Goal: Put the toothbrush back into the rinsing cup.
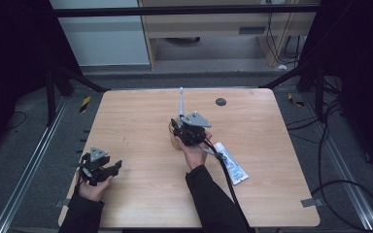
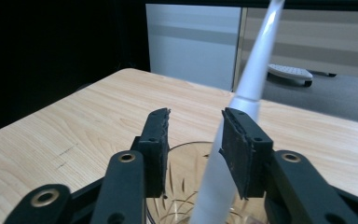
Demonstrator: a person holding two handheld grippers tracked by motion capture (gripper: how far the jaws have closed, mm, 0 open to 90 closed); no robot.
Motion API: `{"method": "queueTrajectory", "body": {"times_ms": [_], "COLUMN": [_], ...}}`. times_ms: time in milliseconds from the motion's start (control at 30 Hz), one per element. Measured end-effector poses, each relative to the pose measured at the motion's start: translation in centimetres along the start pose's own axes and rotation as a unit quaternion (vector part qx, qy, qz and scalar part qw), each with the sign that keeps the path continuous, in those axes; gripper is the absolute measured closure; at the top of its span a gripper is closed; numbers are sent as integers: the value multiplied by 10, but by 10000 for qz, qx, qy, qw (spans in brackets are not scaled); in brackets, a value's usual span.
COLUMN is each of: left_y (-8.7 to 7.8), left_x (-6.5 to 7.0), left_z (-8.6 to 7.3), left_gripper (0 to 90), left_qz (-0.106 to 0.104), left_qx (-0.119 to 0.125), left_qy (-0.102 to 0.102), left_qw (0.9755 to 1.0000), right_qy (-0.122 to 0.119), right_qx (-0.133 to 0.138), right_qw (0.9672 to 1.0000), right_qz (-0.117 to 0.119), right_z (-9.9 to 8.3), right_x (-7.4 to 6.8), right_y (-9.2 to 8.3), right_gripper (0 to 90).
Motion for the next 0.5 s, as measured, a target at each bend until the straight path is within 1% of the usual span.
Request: {"method": "queueTrajectory", "body": {"times_ms": [133,200,300,500], "left_y": [0,0,0,0], "left_x": [0,0,-1,-1], "left_z": [0,0,-1,-1], "left_gripper": [458,457,455,451], "left_qz": [-3,-5,-12,-6], "left_qx": [-8,-7,-20,-27], "left_qy": [-12,-21,-38,-41], "left_qw": [10000,10000,10000,10000], "right_qy": [5,-73,-134,-149], "right_qx": [17,-11,-69,-260], "right_qw": [10000,10000,9999,9995], "right_qz": [25,-9,-31,-56], "right_z": [9,14,19,27], "right_x": [5,9,14,33], "right_y": [-15,-25,-36,-65], "right_gripper": [573,552,525,454]}}
Point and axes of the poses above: each handheld gripper's, and its own axes: y roughly forward along the jaws, z roughly out of its top, x roughly to its right, the point moved 2 cm from there along y, roughly forward along the jaws, and after that the axes turned 13 degrees about y, right-handed, at the moved point
